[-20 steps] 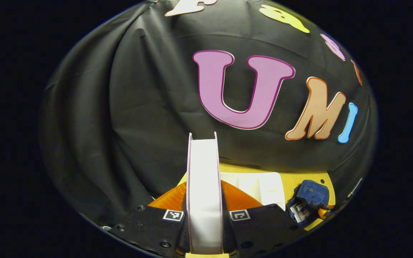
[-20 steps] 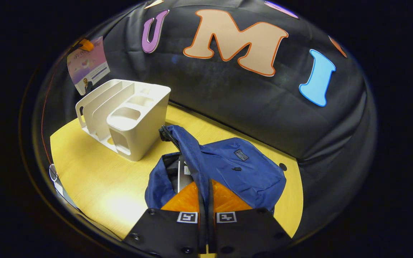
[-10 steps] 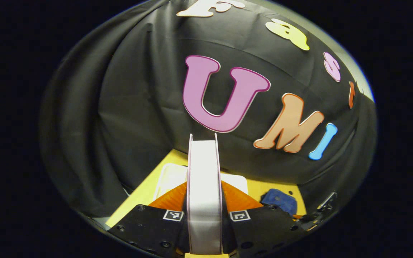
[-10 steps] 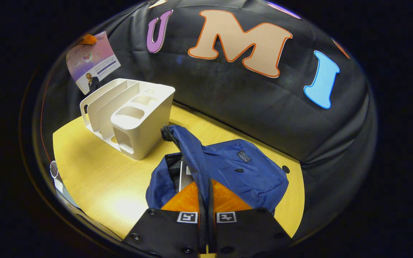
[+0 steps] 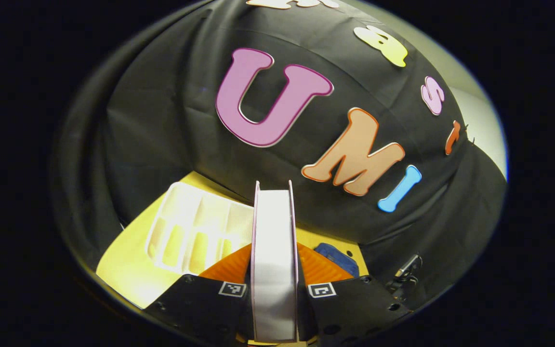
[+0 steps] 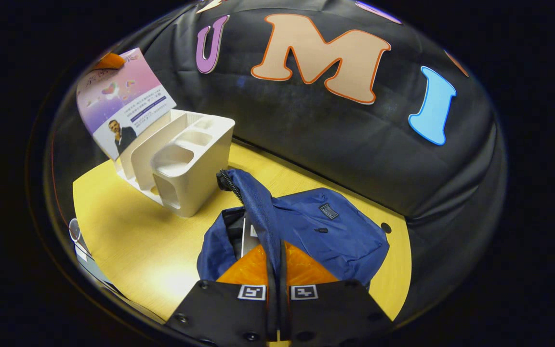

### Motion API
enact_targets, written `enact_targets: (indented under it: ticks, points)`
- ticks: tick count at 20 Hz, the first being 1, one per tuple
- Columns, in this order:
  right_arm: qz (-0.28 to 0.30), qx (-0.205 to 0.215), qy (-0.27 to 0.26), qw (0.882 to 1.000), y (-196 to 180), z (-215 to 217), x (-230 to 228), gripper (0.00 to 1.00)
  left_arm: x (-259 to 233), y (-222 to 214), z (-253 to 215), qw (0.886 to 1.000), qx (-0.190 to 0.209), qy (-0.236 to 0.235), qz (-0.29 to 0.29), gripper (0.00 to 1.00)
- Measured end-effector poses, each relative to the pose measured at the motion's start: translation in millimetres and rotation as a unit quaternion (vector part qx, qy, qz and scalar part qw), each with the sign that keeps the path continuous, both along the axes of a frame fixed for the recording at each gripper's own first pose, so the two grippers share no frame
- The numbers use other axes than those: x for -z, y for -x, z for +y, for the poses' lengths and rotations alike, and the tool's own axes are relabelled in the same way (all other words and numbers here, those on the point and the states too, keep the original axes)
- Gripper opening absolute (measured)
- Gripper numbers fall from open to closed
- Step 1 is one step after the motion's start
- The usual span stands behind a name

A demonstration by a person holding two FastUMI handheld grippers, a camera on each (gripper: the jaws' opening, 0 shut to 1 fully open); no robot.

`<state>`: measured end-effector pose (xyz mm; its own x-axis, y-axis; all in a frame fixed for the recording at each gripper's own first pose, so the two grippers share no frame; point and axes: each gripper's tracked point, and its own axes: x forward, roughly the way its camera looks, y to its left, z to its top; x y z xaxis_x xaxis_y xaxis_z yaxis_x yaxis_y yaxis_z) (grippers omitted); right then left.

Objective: Open the schoolbag, grab two books from the bookshelf and put them into the schoolbag.

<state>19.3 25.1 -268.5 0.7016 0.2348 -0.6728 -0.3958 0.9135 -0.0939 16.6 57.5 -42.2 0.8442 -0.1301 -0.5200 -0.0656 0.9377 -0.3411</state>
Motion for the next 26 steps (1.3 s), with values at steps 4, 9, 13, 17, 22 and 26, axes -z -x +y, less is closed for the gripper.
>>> enact_targets:
  ticks: [4, 9, 13, 17, 22, 26]
  points:
    - [0.0, -0.005, 0.001, 1.0, -1.4, -0.3, -0.8, 0.05, 29.0, 10.2, -28.0, 0.999, 0.014, 0.032, 0.019, 0.32]
    - [0.002, -0.002, -0.007, 1.0, -1.6, -2.0, -2.8, 0.05, 69.9, 25.3, -63.2, 0.995, 0.024, 0.078, 0.058, 0.32]
    - [0.003, -0.006, -0.011, 1.0, -1.4, -4.0, -4.5, 0.05, 96.8, 28.0, -86.4, 0.992, 0.022, 0.108, 0.067, 0.31]
    - [0.003, -0.008, -0.017, 1.0, -2.3, -6.9, -5.9, 0.05, 132.5, 30.5, -108.5, 0.986, 0.014, 0.14, 0.087, 0.31]
    - [0.002, -0.011, -0.022, 1.0, -2.4, -9.4, -6.4, 0.04, 163.2, 20.2, -124.4, 0.975, -0.019, 0.202, 0.085, 0.32]
    - [0.003, -0.011, -0.029, 1.0, -1.6, -10.5, -6.3, 0.05, 182.4, 6.5, -135.8, 0.971, -0.041, 0.231, 0.052, 0.32]
